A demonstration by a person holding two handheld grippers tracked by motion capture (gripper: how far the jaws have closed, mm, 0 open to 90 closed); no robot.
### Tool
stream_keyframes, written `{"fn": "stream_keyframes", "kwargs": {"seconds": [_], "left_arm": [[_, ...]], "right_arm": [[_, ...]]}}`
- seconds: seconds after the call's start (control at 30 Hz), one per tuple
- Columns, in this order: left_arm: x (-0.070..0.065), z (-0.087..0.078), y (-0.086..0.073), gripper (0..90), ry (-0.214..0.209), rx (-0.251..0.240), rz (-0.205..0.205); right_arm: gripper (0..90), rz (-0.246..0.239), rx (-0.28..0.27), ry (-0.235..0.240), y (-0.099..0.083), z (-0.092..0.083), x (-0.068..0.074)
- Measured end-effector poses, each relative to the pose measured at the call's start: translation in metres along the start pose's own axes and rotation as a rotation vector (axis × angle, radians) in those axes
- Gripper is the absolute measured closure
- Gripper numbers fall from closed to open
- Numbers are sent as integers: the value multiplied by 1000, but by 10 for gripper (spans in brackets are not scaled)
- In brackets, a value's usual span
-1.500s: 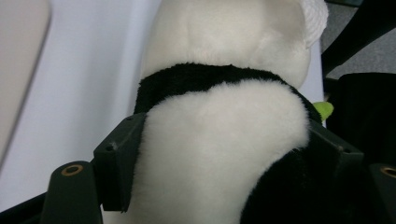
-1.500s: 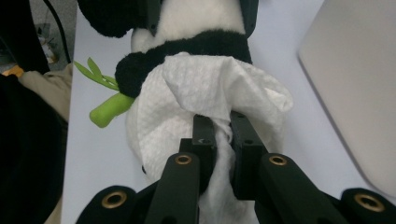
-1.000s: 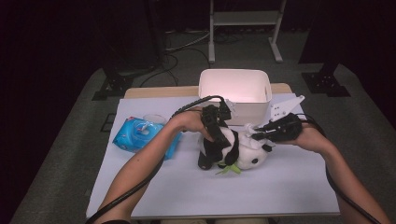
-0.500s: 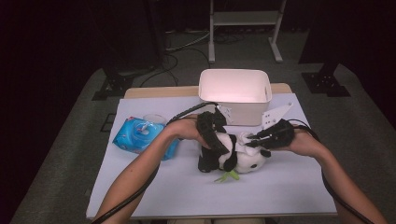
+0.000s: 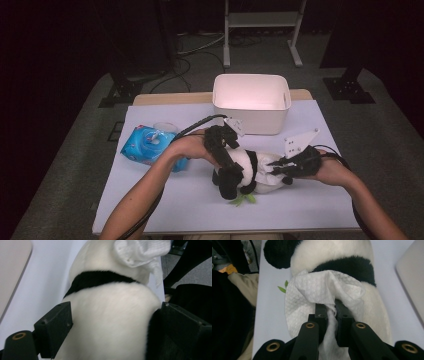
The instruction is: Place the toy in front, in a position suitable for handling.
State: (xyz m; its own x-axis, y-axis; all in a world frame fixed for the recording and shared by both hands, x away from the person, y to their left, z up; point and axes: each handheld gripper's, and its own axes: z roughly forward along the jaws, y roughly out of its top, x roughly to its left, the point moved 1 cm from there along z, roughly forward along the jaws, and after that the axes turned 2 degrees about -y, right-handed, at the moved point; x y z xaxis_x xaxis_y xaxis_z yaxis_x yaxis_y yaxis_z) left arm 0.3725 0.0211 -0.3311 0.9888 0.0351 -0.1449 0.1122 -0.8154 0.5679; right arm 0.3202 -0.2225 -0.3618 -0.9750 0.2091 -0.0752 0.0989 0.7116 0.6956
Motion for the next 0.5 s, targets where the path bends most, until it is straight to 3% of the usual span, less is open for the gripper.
{"fn": "stream_keyframes", "kwargs": {"seconds": [0.13, 0.4, 0.5], "left_arm": [[-7, -1, -8, 106, 11, -13, -6], [-14, 1, -19, 108, 20, -21, 0], [-17, 4, -20, 115, 1, -21, 21]], "right_arm": [[819, -3, 8, -2, -3, 0, 9], [818, -55, 33, -32, 3, -6, 20], [817, -63, 1, -42, 11, -9, 18]]}}
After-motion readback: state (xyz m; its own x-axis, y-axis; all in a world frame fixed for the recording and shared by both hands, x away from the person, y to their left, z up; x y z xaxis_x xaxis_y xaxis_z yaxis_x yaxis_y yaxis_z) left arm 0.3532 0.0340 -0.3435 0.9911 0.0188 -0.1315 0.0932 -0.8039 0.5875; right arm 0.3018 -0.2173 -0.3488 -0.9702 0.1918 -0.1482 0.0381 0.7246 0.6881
